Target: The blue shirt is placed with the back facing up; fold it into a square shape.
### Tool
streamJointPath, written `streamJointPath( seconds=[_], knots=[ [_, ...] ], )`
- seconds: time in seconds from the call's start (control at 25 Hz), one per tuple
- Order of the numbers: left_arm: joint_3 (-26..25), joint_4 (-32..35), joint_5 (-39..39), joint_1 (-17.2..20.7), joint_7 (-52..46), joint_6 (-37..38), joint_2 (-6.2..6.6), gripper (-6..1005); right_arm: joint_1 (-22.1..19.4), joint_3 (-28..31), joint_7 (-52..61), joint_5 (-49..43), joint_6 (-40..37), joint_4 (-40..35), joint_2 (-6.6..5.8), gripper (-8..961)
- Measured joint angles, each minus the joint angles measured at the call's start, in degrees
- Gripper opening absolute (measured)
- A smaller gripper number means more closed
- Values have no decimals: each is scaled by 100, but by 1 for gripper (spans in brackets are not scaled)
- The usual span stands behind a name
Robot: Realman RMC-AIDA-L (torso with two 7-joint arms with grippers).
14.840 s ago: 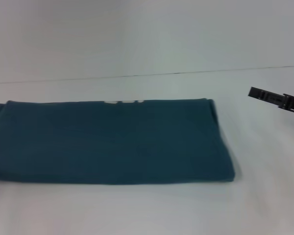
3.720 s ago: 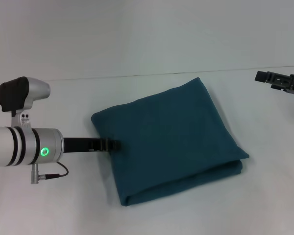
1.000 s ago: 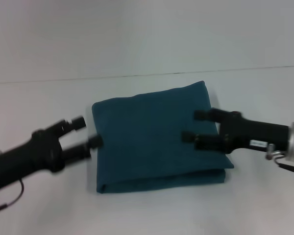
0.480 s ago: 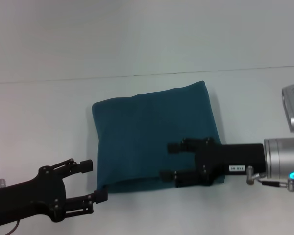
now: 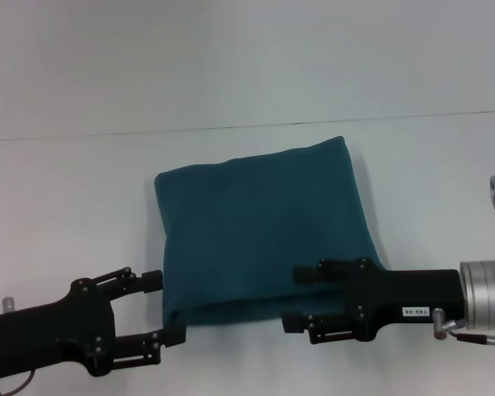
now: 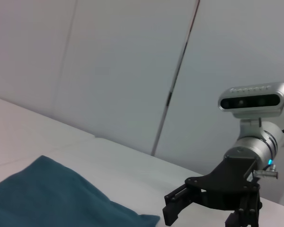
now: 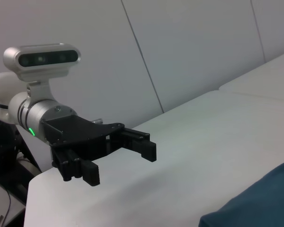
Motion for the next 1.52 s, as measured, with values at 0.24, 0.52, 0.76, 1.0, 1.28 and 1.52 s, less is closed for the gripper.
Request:
streamJointPath(
  seconds=[0.24,0.52,0.76,1.0,1.28,1.52],
  knots=[
    [8,-22,78,-36,-107,51,1,860,-29,-27,-52,-8,-24,24,-19,914],
    [15,-51,122,-29,-357,81,-5,859,-60,-41,-114,-49,-8,38,-12,915],
    [35,-54,321,-40,-515,93,-12,860,-80,-60,-124,-113,-26,38,-8,915],
    [42,-61,323,-24,-520,97,-25,859,-70,-48,-111,-249,-24,45,11,915],
    [40,-71,319,-18,-543,97,-26,860,-79,-36,-85,-254,-40,46,14,915],
    [39,-71,320,-21,-596,97,-26,859,-63,-39,-109,-255,-39,46,22,914]
  ],
)
